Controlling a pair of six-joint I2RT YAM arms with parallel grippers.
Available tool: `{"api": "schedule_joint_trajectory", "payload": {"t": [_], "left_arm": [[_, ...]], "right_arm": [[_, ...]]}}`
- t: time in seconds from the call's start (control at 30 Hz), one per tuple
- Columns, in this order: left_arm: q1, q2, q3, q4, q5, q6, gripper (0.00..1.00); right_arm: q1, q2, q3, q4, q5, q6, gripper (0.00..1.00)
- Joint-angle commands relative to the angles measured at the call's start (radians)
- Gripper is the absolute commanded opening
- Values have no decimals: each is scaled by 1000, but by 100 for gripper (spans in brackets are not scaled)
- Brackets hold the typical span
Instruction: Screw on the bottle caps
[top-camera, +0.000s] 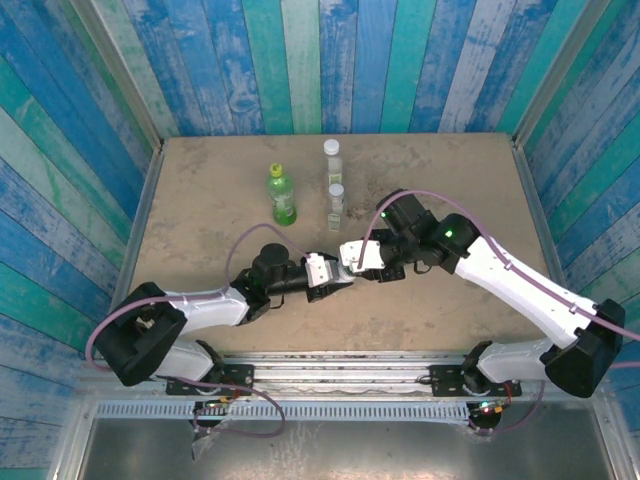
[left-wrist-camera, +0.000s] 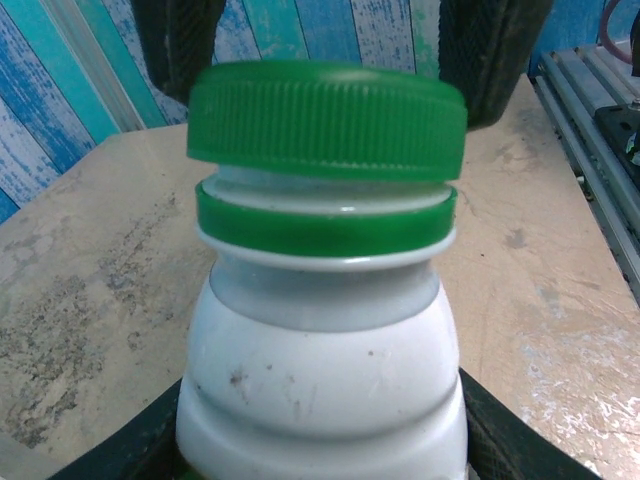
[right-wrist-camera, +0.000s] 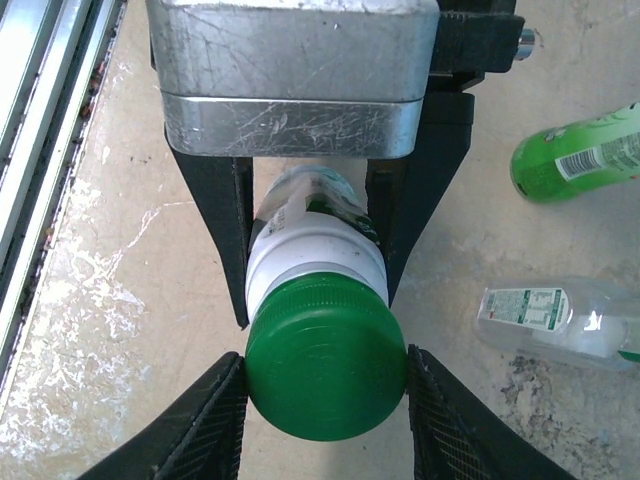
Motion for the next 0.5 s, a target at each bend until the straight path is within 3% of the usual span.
{"api": "schedule_joint_trajectory", "payload": {"t": [0.0,0.13,0.27,0.47], "left_arm": [[-1,-53,8,4,24,15,45],[-1,-56,7,4,25,13,45],[-1,-61,6,6,25,8,45],[-2,-55,9,4,22,11,45]], "right_arm": [[6,15,32,-16,-12,14,40],[6,20,35,-18,-9,25,35],[6,22,26,-19,-13,24,43],[7,30,24,-18,-20,18,47]]}}
